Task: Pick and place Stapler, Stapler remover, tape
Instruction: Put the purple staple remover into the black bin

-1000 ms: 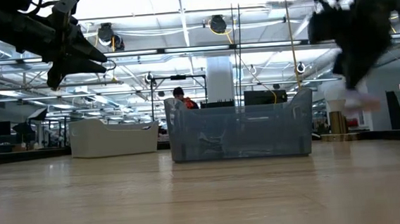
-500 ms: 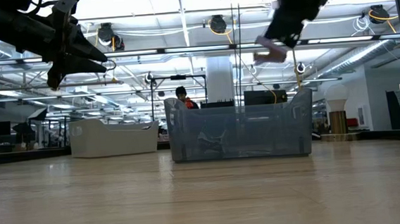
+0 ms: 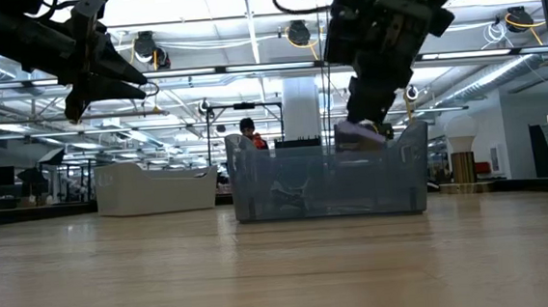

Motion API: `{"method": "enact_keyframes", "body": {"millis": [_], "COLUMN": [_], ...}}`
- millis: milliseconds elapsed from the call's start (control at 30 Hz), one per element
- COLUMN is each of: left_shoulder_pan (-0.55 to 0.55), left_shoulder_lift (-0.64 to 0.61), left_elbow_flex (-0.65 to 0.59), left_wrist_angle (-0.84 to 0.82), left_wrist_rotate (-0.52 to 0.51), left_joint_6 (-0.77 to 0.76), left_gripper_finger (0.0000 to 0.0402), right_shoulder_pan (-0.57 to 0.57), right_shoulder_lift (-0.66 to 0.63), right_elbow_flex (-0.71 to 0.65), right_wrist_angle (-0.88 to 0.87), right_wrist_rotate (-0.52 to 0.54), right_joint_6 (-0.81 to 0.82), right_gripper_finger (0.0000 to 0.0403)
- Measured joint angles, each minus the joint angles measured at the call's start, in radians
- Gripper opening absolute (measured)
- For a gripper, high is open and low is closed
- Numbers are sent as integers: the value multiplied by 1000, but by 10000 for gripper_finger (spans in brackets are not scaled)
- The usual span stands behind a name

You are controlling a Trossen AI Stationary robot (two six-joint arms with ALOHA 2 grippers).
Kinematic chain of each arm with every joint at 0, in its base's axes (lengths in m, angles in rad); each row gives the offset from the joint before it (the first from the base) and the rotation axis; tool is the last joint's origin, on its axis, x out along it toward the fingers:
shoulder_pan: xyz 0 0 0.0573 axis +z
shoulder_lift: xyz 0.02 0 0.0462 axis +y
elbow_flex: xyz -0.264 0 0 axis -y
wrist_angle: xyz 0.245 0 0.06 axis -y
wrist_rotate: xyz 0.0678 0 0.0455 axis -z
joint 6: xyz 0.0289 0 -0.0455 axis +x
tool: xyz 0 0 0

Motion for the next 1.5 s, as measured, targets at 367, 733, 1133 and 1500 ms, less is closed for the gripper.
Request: {"method": "enact_keyframes", "body": {"millis": [367, 733, 1133, 1500], "left_shoulder_pan": [0, 0, 0, 0], "left_shoulder_lift": [0, 0, 0, 0], "left_elbow_flex": [0, 0, 0, 0], "left_wrist_angle": [0, 1, 0, -2], "left_wrist_rotate": [0, 0, 0, 0], "left_joint_6": [-1, 0, 1, 1], "left_gripper_finger": [118, 118, 118, 118], "right_shoulder_pan": [0, 27, 69, 81], "right_shoulder_lift": [66, 66, 77, 175], "right_elbow_flex": [0, 0, 0, 42], "right_wrist_angle": [47, 47, 39, 28], "right_wrist_rotate": [-23, 116, 213, 211], "right_joint_6": [-5, -63, -224, -270], "right_gripper_finger": [0, 0, 0, 0]}}
